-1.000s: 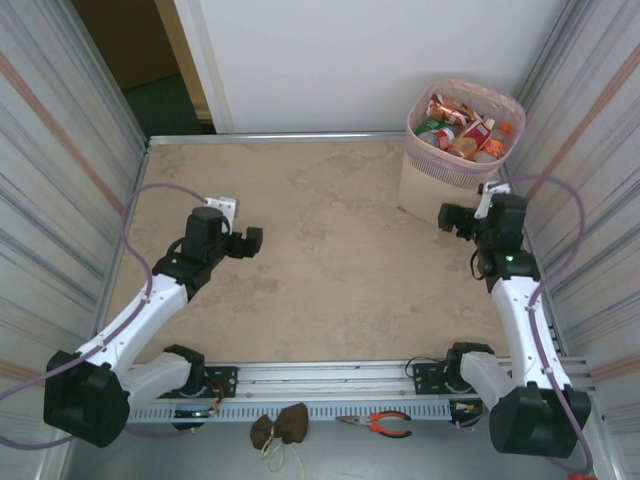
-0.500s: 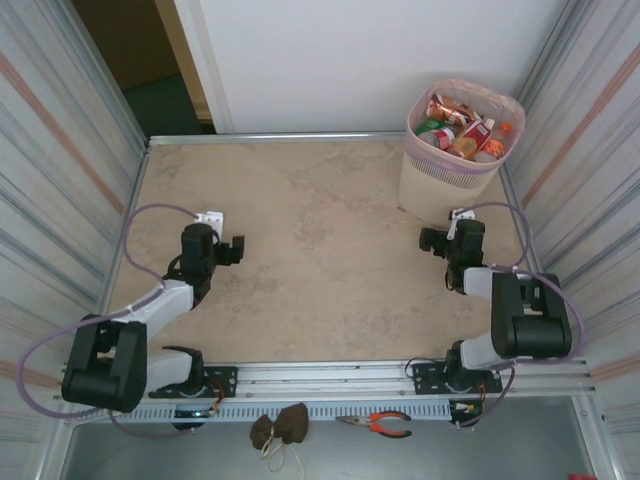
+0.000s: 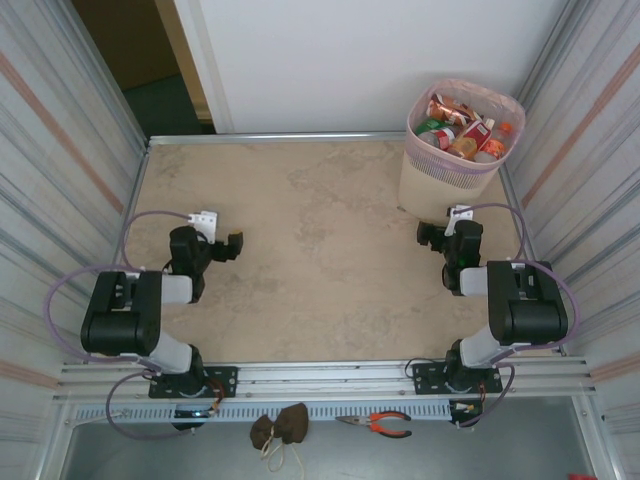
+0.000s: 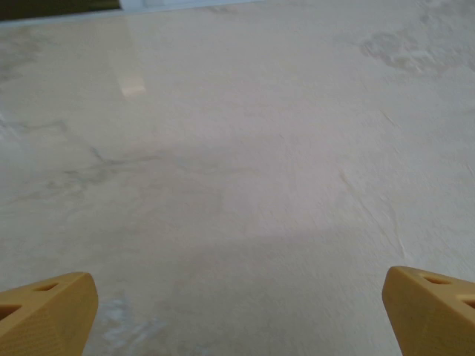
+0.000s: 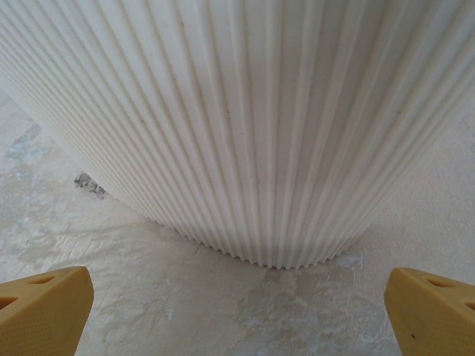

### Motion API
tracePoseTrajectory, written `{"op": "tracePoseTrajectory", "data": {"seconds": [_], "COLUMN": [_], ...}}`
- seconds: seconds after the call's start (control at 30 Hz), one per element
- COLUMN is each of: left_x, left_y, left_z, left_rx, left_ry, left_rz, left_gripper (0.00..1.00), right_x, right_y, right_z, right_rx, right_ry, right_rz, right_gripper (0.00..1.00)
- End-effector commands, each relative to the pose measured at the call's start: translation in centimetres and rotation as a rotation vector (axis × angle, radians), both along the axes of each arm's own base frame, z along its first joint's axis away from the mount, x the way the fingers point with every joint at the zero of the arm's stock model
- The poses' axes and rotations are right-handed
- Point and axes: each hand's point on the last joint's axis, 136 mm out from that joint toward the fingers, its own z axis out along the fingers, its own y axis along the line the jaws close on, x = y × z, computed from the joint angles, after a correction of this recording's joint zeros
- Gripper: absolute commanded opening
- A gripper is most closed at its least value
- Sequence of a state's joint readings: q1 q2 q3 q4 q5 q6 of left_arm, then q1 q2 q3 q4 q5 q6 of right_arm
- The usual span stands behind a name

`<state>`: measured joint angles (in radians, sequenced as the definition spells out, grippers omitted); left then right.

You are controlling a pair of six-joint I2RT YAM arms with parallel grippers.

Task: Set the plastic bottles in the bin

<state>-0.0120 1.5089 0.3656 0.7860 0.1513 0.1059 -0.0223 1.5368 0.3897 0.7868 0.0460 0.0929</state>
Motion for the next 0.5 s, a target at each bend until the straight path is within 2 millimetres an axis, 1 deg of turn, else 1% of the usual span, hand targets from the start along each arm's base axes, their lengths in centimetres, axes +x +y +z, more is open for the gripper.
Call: {"op": "tracePoseTrajectory", "data": {"seconds": [0.0, 0.1, 0.13, 0.47], "left_x": [1.1, 1.5, 1.5, 1.5], "left_y": [-0.3, 0.8, 0.9, 0.9], "left_z": [1.9, 1.7, 1.7, 1.7], "left_rx": [-0.011, -0.011, -0.012, -0.011], "left_ry": [-0.062, -0.038, -0.044, -0.041], "left_rz": [-0.034, 0.04, 0.046, 0.047], "left_gripper": [0.99, 0.99, 0.99, 0.99], "right_x": [0.7, 0.7, 0.6, 0.8], "right_y": [0.0, 0.0, 0.0, 0.0], "right_z": [0.8, 0.8, 0.8, 0.7], "right_rx": [0.012, 0.013, 0.013, 0.016], "right_ry": [-0.03, -0.03, -0.03, -0.024], "right_rz": [0.02, 0.021, 0.021, 0.026], "right_gripper": [0.99, 0.99, 0.99, 0.99]}}
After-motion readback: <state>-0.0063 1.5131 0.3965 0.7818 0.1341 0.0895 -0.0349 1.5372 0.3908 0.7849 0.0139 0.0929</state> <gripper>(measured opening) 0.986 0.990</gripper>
